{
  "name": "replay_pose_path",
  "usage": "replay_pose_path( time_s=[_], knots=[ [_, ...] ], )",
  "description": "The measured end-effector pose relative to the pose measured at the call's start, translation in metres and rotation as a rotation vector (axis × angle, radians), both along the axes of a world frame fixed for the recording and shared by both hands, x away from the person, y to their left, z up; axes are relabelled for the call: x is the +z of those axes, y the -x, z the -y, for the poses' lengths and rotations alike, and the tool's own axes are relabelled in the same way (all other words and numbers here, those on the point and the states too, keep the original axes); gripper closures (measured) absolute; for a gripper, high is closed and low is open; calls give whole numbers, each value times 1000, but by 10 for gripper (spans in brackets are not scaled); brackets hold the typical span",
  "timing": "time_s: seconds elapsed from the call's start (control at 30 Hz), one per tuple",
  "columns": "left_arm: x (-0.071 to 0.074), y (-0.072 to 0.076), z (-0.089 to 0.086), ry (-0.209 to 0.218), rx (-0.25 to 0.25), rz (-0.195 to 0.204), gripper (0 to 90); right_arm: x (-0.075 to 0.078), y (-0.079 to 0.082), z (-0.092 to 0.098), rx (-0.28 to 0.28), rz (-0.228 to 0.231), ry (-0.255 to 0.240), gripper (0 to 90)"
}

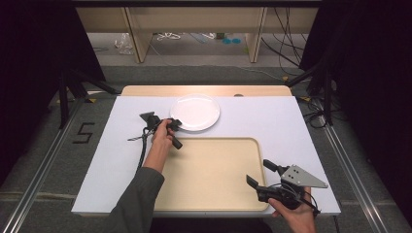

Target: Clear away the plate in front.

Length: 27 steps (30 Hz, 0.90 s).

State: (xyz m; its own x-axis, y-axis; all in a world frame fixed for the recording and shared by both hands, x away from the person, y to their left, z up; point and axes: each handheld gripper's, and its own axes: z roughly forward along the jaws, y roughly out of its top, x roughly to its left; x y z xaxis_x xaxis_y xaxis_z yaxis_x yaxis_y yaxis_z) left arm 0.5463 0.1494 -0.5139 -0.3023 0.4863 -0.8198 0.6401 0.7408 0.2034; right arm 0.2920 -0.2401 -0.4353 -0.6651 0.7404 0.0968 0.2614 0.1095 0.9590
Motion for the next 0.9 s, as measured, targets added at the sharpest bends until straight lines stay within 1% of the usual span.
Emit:
replay_pose_path(
  time_s=[0.07, 0.1, 0.17, 0.23, 0.27, 0.3, 0.37, 0.4, 0.43, 0.5, 0.53, 0.57, 0.6, 0.63, 0.67, 0.7, 0.77, 0.8, 0.83, 0.9],
  knots=[
    [0, 1, 1, -3, 8, 6, 812, 0, 0, 0, 0, 1, 0, 213],
    [1, 1, 1, -11, 2, 4, 812, 0, 0, 1, 0, -9, 3, 213],
    [0, 1, 1, -8, 3, 10, 812, 0, 0, 1, 0, -9, 9, 214],
    [-3, 2, -1, 9, -3, 20, 819, 0, 0, 1, -2, -3, 1, 214],
    [-3, 2, -1, 9, -3, 20, 820, 0, 0, 1, -2, -3, 1, 214],
    [-4, 2, 0, 12, 1, 40, 820, 0, 0, 1, -2, -4, 2, 216],
    [-3, 3, 0, 20, 1, 42, 821, 0, 0, 1, -2, -1, -1, 216],
    [-3, 3, 0, 21, 0, 46, 824, 1, 1, 2, -6, -8, 18, 217],
    [-3, 3, -1, 24, -3, 53, 827, 1, 1, 2, -10, -11, 25, 218],
    [-2, 3, -2, 35, -1, 53, 835, 1, 1, 2, -17, -2, 16, 218],
    [-1, 3, -2, 42, -1, 57, 840, 1, 1, 3, -9, -11, 22, 219],
    [-1, 4, -3, 56, 2, 72, 842, 1, 1, 3, -10, -10, 22, 219],
    [-1, 4, -2, 47, 6, 68, 843, 1, 1, 3, -8, -10, 21, 219],
    [0, 5, -2, 52, 4, 82, 843, 1, 0, 3, -7, -12, 20, 219],
    [0, 5, -2, 54, 6, 81, 846, 1, 0, 3, -6, -14, 20, 219],
    [0, 6, -2, 69, 13, 90, 846, 1, 0, 3, -6, -14, 20, 219],
    [1, 7, 0, 60, 21, 118, 853, 1, 1, 3, -9, -14, 19, 219],
    [1, 8, -1, 78, 24, 123, 858, 1, 0, 2, -6, -6, 1, 218],
    [1, 8, -1, 78, 24, 123, 855, 1, 0, 2, -6, -6, 1, 218],
    [1, 9, -1, 97, 34, 122, 854, 1, 0, 3, -5, -8, 2, 218]
  ],
)
